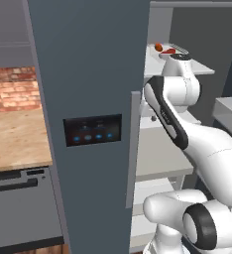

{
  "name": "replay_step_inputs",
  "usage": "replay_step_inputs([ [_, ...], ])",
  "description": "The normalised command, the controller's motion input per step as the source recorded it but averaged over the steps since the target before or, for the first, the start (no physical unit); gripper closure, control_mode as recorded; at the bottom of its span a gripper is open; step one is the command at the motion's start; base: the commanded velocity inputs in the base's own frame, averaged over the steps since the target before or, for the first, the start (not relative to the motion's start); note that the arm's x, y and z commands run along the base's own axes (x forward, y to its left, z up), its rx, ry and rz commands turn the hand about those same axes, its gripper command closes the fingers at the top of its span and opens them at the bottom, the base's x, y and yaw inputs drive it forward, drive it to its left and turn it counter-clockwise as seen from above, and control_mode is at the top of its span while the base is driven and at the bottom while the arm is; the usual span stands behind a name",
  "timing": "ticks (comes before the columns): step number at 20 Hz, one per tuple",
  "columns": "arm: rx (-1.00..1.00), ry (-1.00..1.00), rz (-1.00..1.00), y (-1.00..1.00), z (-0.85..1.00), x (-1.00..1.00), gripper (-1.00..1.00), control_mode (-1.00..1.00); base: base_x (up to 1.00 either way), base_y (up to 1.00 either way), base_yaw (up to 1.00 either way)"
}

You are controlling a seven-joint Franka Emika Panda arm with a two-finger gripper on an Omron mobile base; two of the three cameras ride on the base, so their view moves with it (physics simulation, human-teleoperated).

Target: Place the tupperware containing the steak and carrot meal in the microwave. Close the microwave door and press the start button to reheat the meal.

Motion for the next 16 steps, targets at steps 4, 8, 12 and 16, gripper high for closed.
replay_step_inputs([
  [4, 0.00, -0.13, -0.03, -0.08, 0.00, -0.24, -1.00, -1.00, 0.00, 0.00, 0.00],
  [8, 0.00, -0.16, -0.13, -0.17, 0.01, -0.23, -1.00, -1.00, 0.00, 0.00, 0.00],
  [12, 0.00, -0.23, -0.09, -0.13, 0.02, -0.13, -1.00, -1.00, 0.00, 0.00, 0.00],
  [16, 0.00, -0.28, -0.08, -0.16, 0.21, -0.04, -1.00, -1.00, 0.00, 0.00, 0.00],
])
